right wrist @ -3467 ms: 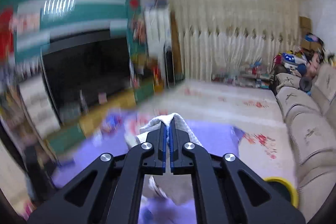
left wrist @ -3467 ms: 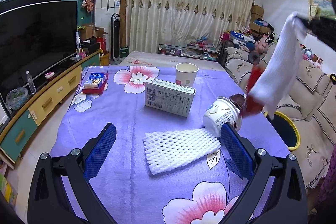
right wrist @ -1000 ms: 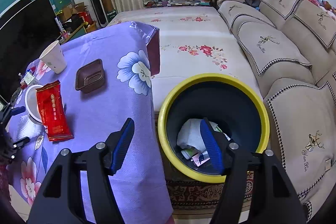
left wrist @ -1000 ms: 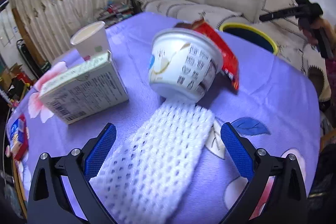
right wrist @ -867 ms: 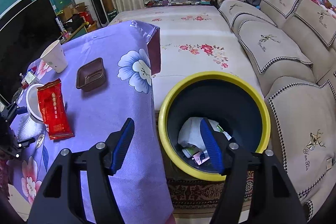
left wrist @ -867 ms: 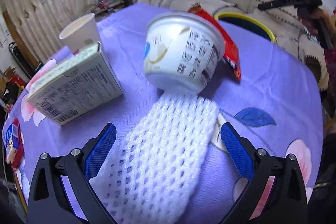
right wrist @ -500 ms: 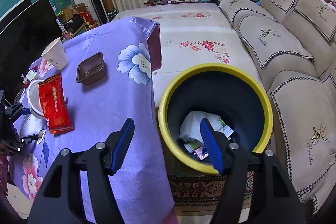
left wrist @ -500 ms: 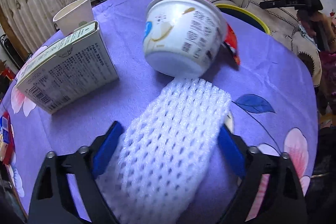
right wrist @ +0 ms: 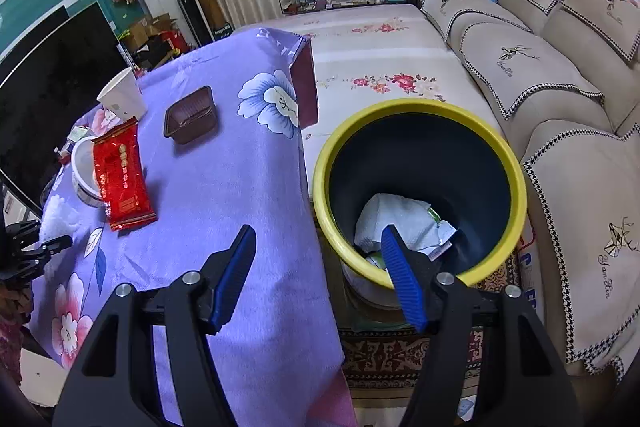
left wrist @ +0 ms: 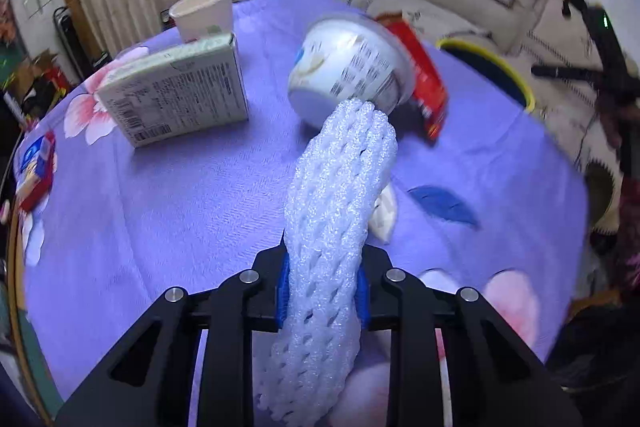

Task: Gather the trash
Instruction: 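Carry the foam net with the left gripper into the bin and release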

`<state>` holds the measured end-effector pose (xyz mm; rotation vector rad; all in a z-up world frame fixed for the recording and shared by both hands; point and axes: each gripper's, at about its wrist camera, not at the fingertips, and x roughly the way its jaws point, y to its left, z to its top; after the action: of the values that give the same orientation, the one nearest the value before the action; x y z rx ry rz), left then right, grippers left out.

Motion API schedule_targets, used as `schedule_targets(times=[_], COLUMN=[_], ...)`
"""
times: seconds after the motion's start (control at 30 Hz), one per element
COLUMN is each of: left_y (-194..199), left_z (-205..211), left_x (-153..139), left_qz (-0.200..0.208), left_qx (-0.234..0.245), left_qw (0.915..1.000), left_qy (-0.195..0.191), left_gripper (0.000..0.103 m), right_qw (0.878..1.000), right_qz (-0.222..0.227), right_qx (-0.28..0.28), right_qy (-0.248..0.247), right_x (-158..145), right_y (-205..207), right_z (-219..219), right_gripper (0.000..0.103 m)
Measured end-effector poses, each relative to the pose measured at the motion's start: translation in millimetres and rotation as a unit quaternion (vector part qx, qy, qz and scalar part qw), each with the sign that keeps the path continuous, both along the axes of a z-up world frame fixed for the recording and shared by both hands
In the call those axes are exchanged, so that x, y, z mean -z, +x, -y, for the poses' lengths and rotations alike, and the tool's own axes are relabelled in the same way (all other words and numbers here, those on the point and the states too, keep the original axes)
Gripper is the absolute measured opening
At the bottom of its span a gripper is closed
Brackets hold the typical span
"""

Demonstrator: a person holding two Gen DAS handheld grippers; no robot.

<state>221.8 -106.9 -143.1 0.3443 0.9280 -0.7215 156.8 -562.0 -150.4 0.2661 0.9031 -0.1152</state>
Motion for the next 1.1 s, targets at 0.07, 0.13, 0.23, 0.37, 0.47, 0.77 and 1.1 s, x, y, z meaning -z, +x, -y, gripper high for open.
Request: schedule_targets(times=[0.07, 0.13, 0.23, 0.37, 0.47, 0.77, 1.1], left_y=[-9.0, -21.5, -33.2, -43.7, -49.3, -22.5, 16.0], left_z=[3.2, 14.1, 42.9, 98.6, 152.3, 315.5, 452.1], left_x=[-15.2, -34.8, -61.5, -88.4, -100.6, -87.2, -40.0], left_qz=[0.005, 0.014, 0.021, 0.02, 0.01, -0.036, -0.06], left_qx=[-0.003, 0.002, 0.018, 0.054, 0.094, 0.147, 0.142], left_qw=[0.9999, 0.9998, 0.999, 0.9967, 0.9928, 0.9854, 0.9859], left_qy=[-0.009, -0.017, -0.035, -0.058, -0.073, -0.078, -0.065], left_gripper=[0.025, 0.025, 0.026, 0.027, 0.027, 0.028, 0.033], right_qw=[1.0, 1.0, 0.999, 0.997, 0.995, 0.985, 0.976], right_qz=[0.009, 0.018, 0.03, 0.04, 0.053, 0.082, 0.085], right_qx=[0.006, 0.014, 0.031, 0.057, 0.089, 0.153, 0.196], right_qy=[0.002, 0.002, -0.003, -0.011, -0.015, 0.005, 0.031], right_x=[-3.4, -6.3, -9.1, -10.7, -13.5, -12.9, 3.8], right_y=[-8.8, -17.8, -33.1, -51.6, -68.9, -124.0, -156.3], right_z=[2.5, 5.4, 9.4, 20.6, 35.0, 75.9, 111.1], right_gripper=[0.062, 0.062, 0.062, 0.062, 0.062, 0.062, 0.065])
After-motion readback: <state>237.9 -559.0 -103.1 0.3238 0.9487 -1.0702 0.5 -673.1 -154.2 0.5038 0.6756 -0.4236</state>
